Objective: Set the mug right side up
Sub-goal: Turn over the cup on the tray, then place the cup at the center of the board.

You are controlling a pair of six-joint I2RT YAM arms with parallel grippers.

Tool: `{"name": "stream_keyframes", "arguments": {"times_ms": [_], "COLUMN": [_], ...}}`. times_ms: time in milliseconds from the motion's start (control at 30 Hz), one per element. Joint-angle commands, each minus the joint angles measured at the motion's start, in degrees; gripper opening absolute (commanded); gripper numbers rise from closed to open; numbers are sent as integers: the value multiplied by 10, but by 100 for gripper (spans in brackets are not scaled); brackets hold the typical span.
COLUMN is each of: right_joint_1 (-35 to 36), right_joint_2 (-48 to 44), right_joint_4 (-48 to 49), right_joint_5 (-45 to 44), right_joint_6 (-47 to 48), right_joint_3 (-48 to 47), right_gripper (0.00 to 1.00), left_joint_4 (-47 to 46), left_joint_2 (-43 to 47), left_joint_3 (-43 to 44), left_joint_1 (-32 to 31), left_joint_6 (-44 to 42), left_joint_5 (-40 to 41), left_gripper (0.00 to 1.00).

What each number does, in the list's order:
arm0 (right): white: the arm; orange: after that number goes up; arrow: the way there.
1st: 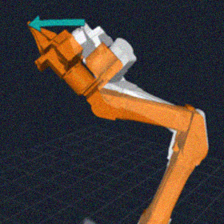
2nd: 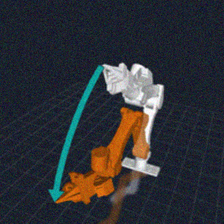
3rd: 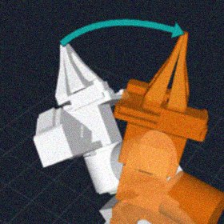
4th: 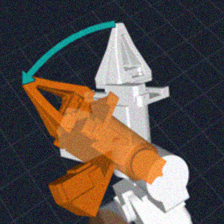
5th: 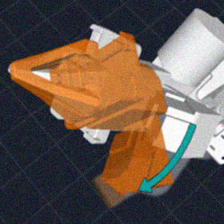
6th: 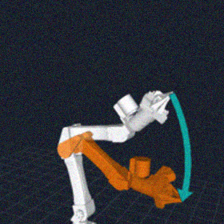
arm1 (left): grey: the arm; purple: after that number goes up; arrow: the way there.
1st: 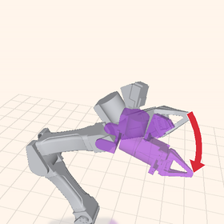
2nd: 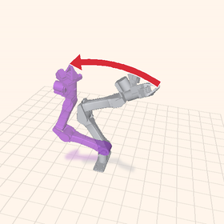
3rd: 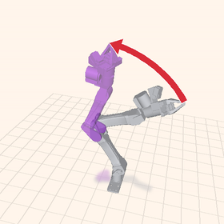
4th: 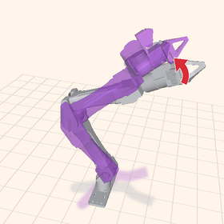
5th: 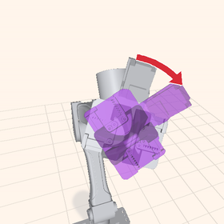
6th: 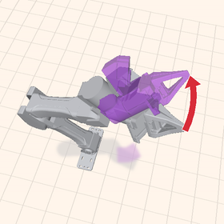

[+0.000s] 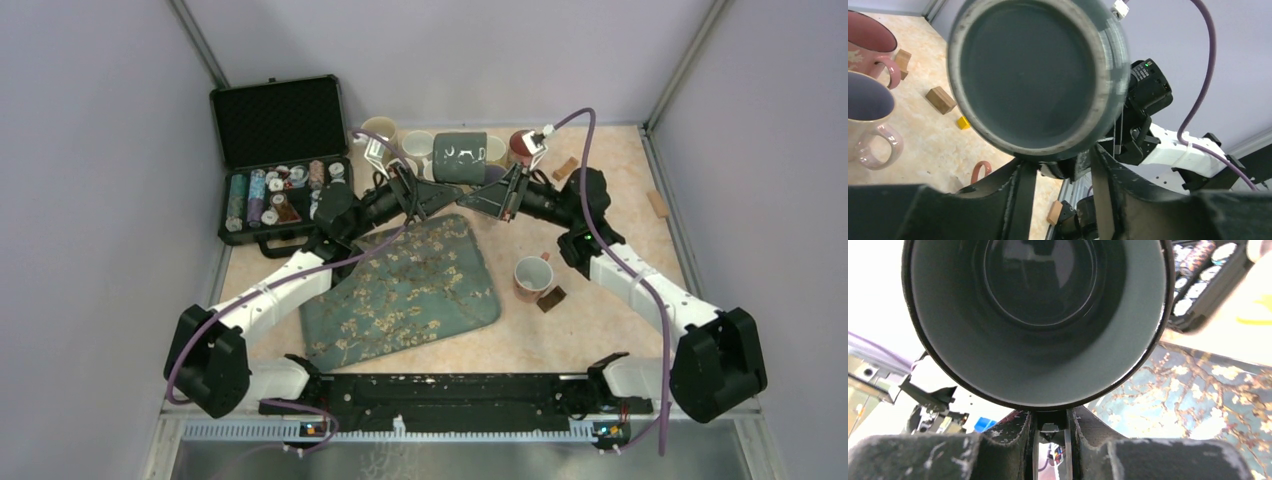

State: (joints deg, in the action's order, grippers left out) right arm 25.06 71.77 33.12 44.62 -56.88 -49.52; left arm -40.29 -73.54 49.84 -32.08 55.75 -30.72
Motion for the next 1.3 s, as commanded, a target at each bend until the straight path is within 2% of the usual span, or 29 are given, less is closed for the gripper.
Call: {"name": "stream_keyframes", "arguments": {"times_ms": [0, 200, 233, 533, 933, 1100, 1267], "right_joint_1": [1, 1, 1, 1, 0, -17, -44], "right_joint_2": [-33, -63, -68, -107, -90, -66, -35], "right_joint_4": [-73, -155, -175, -360, -554, -597, -605], "right_joint_5": [-52, -118, -133, -308, -521, -572, -581], "right_joint_6": [63, 108, 118, 208, 282, 299, 302], "right_joint_3": [-24, -33, -35, -76, -139, -151, -143], "right_gripper": [0, 0, 0, 0, 0, 0, 0], "left_joint_4": [-25, 57, 78, 221, 352, 390, 419], "left_joint_2": [3, -3, -3, 17, 19, 4, -1], "left_joint_3": [35, 54, 59, 82, 126, 145, 153], "left_joint_1": [-3, -3, -2, -3, -3, -2, -2], "left_joint_6": [-42, -76, -85, -161, -227, -244, -259], "left_joint_5": [9, 19, 21, 63, 78, 59, 44], "left_gripper": [57, 96, 98, 99, 99, 99, 99]}}
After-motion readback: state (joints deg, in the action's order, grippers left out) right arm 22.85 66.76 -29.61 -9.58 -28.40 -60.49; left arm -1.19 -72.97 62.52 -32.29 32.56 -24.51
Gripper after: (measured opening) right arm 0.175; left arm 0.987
